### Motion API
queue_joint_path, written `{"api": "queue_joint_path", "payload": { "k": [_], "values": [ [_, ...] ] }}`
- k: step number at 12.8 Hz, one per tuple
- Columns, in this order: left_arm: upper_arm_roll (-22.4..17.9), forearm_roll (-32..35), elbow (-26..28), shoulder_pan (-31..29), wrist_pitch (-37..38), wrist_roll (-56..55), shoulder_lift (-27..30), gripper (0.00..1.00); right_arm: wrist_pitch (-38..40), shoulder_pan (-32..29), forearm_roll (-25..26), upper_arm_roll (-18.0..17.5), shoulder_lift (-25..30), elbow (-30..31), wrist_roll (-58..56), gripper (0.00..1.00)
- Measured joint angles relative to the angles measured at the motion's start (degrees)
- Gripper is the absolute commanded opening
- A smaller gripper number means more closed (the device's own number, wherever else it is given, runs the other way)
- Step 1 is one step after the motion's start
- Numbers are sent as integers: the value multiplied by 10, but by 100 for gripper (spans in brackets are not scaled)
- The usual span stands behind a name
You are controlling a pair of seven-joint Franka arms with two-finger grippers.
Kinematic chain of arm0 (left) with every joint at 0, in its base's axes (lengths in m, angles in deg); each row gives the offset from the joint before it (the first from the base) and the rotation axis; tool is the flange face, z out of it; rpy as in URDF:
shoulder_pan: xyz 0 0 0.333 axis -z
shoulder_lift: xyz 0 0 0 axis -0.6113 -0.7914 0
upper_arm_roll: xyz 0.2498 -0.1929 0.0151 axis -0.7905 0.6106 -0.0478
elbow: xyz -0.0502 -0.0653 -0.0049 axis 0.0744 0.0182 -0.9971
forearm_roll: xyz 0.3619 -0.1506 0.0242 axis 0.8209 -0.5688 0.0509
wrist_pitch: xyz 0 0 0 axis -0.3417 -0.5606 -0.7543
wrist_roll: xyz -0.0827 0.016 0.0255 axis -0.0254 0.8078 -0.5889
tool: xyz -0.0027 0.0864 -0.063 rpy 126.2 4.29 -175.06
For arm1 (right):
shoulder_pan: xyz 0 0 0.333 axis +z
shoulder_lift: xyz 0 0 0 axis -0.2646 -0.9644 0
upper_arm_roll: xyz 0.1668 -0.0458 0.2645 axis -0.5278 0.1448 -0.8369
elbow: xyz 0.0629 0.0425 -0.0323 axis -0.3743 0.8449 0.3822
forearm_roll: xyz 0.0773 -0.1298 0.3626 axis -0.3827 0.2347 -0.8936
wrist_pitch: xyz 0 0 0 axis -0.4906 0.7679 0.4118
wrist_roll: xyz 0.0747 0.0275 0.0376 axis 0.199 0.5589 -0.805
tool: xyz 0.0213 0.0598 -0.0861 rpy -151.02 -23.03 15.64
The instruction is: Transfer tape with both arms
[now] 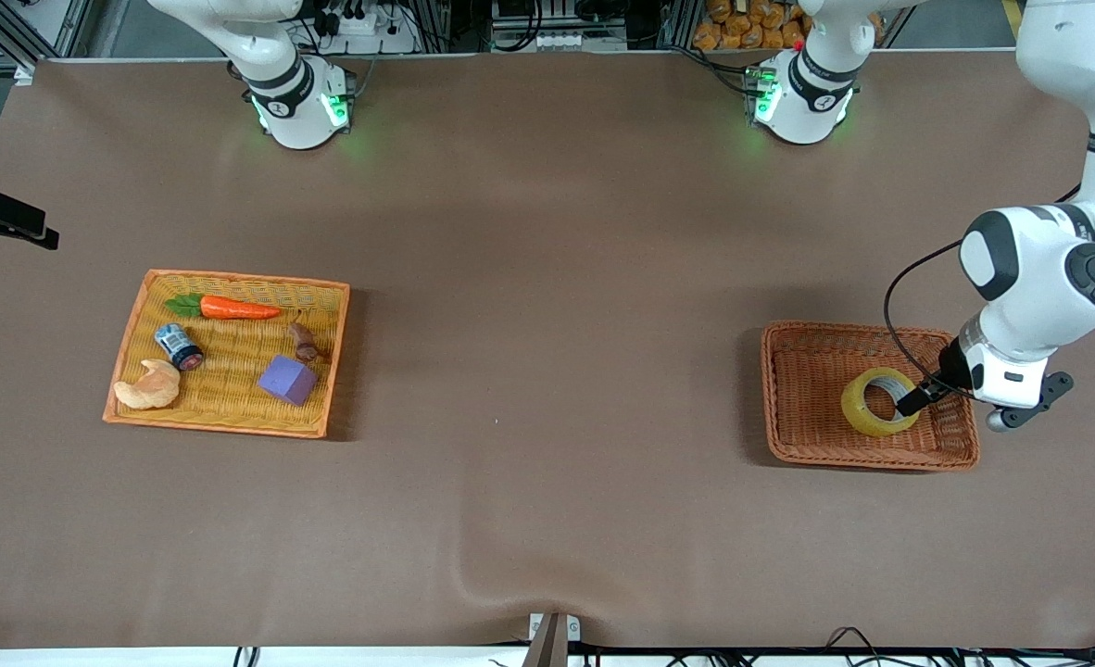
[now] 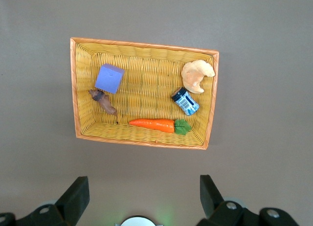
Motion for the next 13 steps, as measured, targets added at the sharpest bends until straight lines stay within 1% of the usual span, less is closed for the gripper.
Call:
{"api": "queue_joint_path", "payload": {
  "k": [2, 5, 7, 9, 11, 12, 13],
  "values": [
    [24, 0, -20, 1, 42, 0, 26, 100, 0, 0, 0, 0, 0, 0, 0, 100],
    [38, 0, -72, 3, 149, 7, 69, 100, 0, 0, 0, 0, 0, 0, 0, 100],
    [50, 0, -95, 3, 211, 34, 91, 100, 0, 0, 0, 0, 0, 0, 0, 100],
    [61, 0, -101, 4, 246, 58, 114, 100, -11, 3, 0, -1, 0, 0, 0, 100],
    [63, 0, -103, 5, 284, 100, 141, 100, -17, 9, 0, -1, 0, 0, 0, 100],
    [61, 0, -103, 11, 309, 131, 157, 100, -17, 12, 0, -1, 0, 1, 0, 100],
    [52, 0, -104, 28, 332, 155, 170, 100, -17, 13, 0, -1, -1, 1, 0, 100]
  ]
}}
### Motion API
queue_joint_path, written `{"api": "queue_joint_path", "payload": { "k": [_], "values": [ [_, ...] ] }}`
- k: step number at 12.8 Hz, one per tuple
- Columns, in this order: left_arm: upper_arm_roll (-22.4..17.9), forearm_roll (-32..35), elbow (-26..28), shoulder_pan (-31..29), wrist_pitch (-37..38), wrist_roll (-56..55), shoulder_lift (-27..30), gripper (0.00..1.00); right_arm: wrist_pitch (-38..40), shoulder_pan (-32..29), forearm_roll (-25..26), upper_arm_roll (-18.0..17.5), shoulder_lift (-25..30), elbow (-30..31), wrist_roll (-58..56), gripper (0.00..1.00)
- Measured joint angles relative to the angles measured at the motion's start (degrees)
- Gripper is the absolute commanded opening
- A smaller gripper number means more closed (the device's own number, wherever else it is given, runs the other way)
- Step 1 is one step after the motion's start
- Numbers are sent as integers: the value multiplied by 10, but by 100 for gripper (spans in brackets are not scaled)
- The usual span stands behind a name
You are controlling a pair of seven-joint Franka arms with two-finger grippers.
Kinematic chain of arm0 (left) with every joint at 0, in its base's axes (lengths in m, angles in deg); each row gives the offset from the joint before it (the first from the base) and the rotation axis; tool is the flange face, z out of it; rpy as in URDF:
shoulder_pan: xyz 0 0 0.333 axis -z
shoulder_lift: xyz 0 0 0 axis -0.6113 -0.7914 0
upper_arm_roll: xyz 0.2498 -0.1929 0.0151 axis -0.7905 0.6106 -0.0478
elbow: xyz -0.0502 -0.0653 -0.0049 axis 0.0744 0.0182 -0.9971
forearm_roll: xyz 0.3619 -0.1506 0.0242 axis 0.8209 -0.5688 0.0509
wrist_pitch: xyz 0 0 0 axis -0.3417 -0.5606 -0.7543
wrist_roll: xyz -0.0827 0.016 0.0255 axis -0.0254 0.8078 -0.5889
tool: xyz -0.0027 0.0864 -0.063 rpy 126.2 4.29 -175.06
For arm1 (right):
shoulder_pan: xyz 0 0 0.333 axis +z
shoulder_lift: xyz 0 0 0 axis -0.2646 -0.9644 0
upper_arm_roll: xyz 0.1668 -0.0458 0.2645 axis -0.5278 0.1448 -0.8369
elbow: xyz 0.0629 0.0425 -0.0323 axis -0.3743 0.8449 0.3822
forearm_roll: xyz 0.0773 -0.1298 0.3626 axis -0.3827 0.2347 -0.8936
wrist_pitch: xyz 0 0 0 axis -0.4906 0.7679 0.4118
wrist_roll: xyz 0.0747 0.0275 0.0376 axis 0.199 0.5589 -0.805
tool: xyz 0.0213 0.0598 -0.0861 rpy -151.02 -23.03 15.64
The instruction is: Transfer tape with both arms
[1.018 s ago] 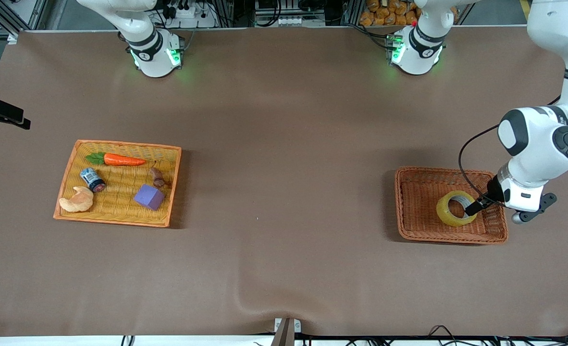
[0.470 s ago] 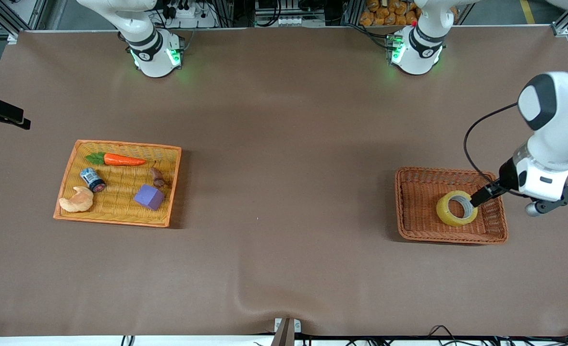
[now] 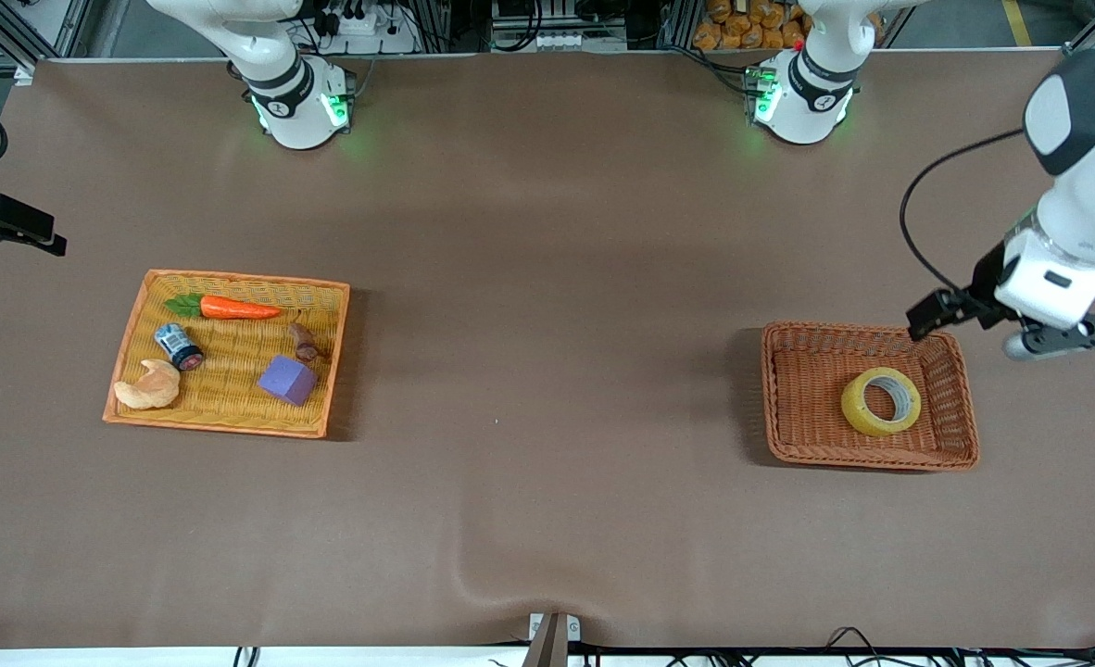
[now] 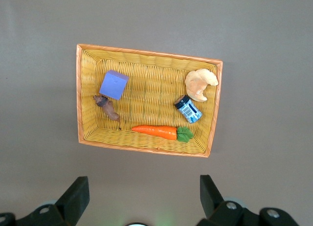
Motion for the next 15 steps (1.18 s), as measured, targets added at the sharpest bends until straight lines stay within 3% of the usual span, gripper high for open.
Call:
{"api": "queue_joint_path", "payload": {
  "k": [2, 4, 10, 15],
  "values": [
    [-52, 0, -11, 68, 42, 32, 23, 100, -7, 0, 0, 1, 0, 0, 0, 100],
    [-79, 0, -49, 104, 104, 51, 33, 100, -16, 0, 0, 2, -3, 1, 0, 100],
    [-103, -23, -144, 106, 234, 60, 34, 100, -44, -2, 2, 5, -13, 2, 1, 100],
    [-106, -25, -154, 111, 244, 64, 33, 100, -59, -2, 2, 5, -26, 3, 1, 100]
  ]
}}
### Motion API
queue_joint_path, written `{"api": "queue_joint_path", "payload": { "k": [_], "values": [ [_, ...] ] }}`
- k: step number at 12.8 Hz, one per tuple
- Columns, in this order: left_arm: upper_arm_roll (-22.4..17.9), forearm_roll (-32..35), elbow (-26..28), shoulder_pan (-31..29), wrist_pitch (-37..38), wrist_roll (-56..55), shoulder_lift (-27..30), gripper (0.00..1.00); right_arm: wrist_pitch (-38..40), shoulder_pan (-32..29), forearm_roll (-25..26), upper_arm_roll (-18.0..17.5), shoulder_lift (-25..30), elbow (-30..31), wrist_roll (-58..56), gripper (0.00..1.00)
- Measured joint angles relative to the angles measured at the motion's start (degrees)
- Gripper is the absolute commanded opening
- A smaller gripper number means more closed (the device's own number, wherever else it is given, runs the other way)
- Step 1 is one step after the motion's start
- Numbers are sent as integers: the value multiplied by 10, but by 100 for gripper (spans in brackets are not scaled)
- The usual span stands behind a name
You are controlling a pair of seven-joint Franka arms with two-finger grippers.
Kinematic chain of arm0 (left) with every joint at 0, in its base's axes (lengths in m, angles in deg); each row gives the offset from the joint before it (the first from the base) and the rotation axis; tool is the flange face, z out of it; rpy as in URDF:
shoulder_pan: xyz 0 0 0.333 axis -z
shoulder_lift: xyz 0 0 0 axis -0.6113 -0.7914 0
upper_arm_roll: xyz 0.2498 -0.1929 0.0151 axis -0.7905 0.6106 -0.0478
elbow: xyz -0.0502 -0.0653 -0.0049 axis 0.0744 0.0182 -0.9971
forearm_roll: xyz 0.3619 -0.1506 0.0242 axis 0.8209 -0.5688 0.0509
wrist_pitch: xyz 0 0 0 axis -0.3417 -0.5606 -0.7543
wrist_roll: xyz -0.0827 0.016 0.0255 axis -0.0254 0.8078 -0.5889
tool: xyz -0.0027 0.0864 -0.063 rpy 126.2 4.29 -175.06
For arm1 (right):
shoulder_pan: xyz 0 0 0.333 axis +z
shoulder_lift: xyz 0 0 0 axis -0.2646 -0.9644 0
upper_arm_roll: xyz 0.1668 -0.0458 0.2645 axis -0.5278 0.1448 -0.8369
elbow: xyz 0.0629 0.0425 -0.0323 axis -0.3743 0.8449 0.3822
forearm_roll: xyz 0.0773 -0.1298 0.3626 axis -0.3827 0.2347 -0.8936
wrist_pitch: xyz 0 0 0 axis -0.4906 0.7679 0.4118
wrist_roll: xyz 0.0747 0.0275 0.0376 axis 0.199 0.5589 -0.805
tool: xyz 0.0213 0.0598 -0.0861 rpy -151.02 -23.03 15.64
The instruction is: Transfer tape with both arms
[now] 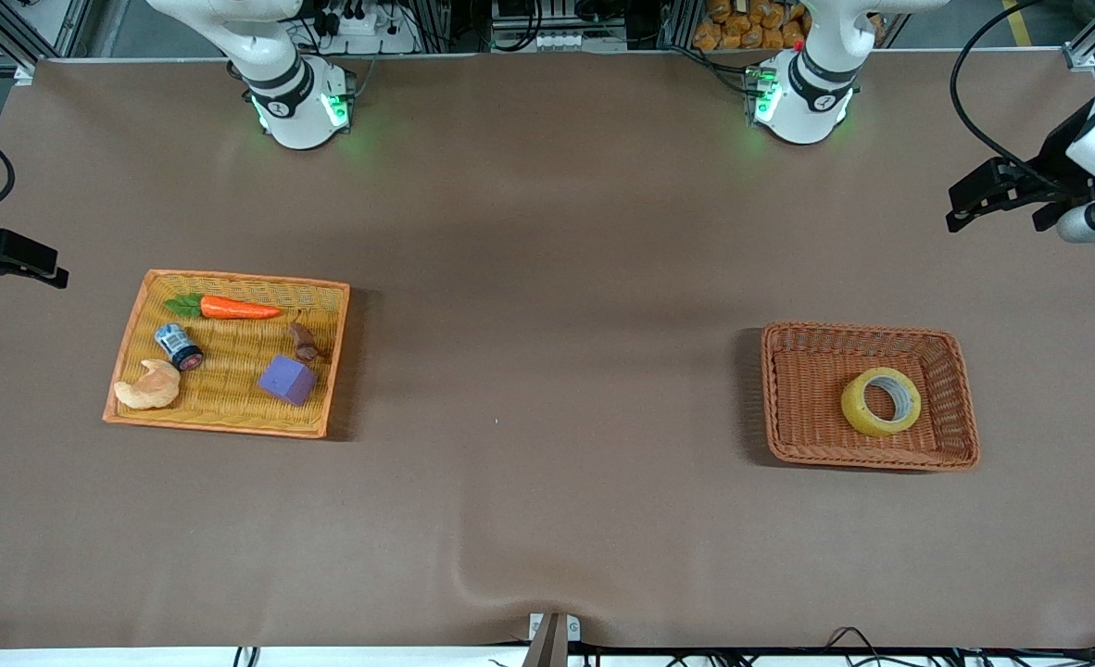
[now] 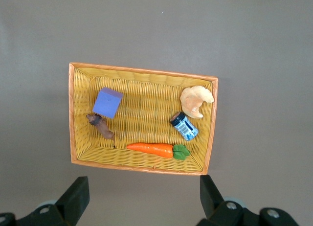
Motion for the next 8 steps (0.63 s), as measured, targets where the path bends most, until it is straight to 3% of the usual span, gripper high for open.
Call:
{"api": "queue_joint_path", "payload": {
  "k": [8],
  "values": [
    [4, -1, -3, 3, 7, 2, 0, 100, -16, 0, 0, 0, 0, 0, 2, 100]
  ]
}}
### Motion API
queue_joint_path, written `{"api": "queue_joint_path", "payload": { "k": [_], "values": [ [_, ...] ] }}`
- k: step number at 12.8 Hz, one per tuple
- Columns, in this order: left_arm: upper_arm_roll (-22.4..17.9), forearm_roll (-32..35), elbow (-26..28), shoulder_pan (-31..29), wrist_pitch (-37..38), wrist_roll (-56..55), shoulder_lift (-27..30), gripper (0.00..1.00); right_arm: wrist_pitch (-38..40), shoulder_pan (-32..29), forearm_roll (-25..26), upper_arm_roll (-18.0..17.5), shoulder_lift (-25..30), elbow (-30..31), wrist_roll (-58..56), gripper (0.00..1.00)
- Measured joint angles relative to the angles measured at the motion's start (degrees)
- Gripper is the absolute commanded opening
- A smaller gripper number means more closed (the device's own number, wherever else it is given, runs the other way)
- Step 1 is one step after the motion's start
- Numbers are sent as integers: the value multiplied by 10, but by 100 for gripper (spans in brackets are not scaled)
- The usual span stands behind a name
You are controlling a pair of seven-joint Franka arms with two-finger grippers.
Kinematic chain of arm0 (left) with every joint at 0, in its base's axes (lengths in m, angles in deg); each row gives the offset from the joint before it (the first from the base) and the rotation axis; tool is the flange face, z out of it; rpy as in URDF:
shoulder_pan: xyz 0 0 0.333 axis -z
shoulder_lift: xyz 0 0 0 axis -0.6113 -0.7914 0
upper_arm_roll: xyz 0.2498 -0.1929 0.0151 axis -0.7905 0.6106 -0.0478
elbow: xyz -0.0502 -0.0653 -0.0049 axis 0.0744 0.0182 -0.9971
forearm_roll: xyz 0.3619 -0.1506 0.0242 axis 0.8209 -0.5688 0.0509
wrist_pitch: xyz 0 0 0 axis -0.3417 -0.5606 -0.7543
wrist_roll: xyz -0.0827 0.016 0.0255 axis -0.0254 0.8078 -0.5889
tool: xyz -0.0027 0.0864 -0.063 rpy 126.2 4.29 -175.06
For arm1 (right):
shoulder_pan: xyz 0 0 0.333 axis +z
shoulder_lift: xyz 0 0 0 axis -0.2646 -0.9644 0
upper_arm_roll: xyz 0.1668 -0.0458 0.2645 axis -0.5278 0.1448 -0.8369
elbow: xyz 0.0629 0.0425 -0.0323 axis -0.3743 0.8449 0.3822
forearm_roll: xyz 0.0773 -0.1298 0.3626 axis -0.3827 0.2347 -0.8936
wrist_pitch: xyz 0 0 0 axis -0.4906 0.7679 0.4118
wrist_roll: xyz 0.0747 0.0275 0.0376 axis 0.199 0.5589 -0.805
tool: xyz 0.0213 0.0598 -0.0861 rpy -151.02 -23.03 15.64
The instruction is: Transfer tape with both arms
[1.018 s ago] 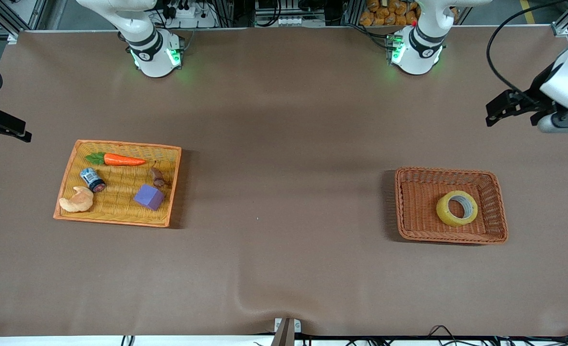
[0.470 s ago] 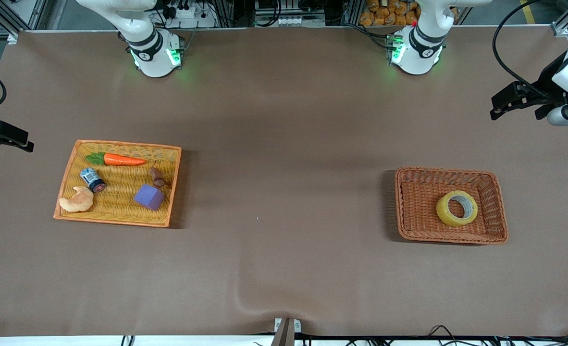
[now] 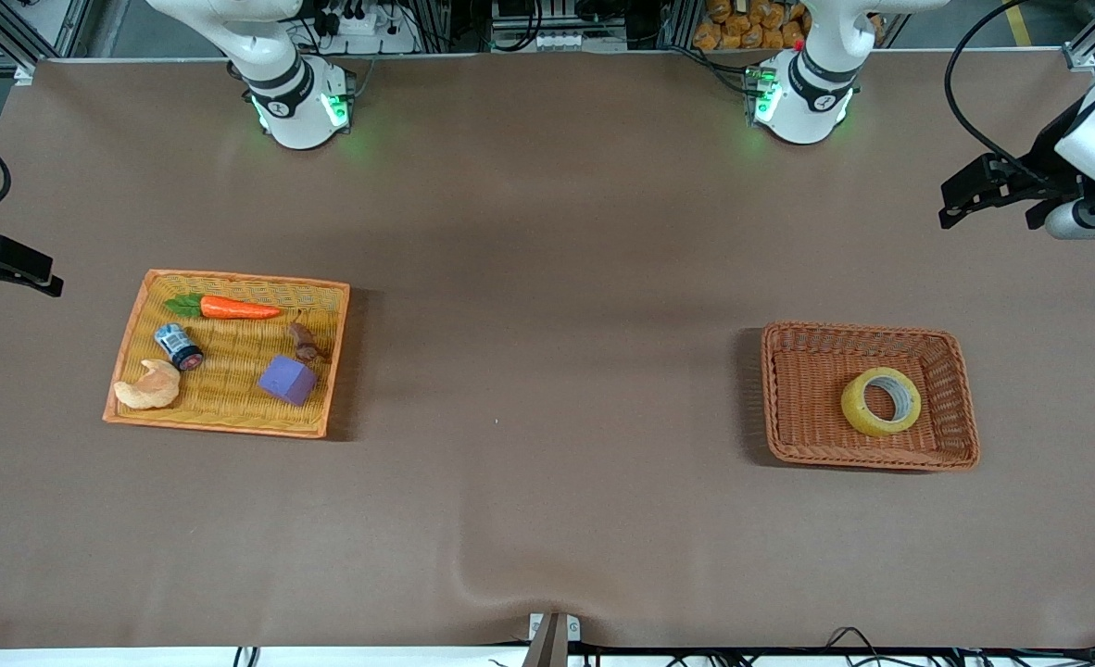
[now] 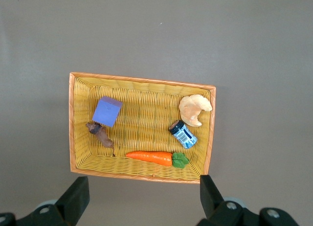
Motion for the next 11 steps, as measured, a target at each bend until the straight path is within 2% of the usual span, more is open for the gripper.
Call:
{"api": "queue_joint_path", "payload": {
  "k": [11],
  "values": [
    [0, 0, 0, -2, 2, 12, -3, 100, 1, 0, 0, 0, 0, 0, 0, 100]
  ]
}}
